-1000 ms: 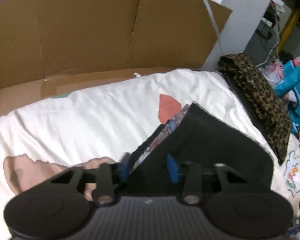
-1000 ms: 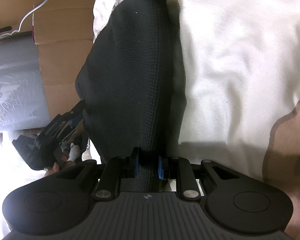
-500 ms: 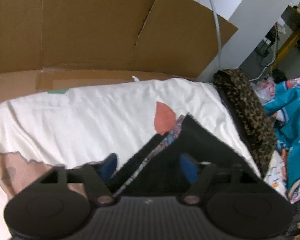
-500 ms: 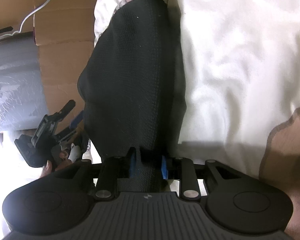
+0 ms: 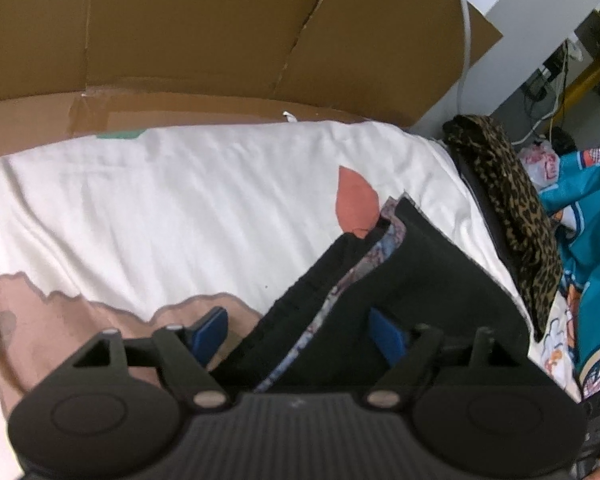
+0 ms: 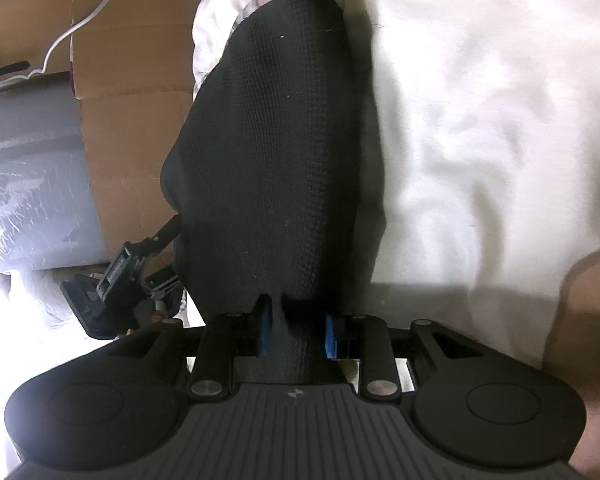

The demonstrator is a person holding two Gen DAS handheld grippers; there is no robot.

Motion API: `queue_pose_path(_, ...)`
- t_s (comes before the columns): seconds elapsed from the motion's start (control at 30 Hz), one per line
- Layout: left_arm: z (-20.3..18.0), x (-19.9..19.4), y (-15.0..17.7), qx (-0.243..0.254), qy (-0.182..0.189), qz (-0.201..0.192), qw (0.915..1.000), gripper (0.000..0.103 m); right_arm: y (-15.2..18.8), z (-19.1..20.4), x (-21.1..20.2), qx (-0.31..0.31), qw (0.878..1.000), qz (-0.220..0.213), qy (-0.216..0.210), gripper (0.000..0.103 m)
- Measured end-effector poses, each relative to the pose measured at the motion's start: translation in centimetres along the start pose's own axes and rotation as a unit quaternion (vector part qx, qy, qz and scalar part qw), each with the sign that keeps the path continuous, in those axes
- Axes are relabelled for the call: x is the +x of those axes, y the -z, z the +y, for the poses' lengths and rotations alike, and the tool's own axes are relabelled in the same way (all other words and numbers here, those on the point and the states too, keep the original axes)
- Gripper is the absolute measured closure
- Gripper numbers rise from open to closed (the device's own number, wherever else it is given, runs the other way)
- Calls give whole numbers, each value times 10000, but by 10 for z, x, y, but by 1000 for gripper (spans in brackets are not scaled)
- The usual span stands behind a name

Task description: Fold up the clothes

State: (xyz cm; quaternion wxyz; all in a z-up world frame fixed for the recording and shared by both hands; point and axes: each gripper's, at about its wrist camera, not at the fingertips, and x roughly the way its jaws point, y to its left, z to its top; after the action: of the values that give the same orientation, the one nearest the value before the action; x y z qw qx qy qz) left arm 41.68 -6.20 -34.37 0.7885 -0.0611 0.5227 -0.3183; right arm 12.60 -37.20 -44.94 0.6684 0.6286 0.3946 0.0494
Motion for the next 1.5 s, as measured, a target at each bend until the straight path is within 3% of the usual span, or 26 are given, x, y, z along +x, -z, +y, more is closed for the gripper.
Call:
queue_pose_path(0.07,2,3,1,7,159,4,9999,39,0,0,1,-17,10000,-12,-16,76)
queue_pose_path(0.3,10,8,2,-73,344,5,9994,38,-1,0,9,-33,10000,-15,-62,76)
queue_pose_path(0.37,12,9,3,-104,408,11,9991,40,-1,3,11,-144,9998,78,-71,91)
queue_pose_path(0.47,15,9,4,-130,520,24,9986,47,-2,5,9,-234,9996,134,-105,95)
queue_pose_path(1.03,6,1,21,-353,546,266,9975,57,-13,18,-8,-515,9984,182,-155,97)
queue_pose_path(1.5,-11,-15,59,-439,530,503,9964,62,-19,18,-28,-659,9972,281,196,97)
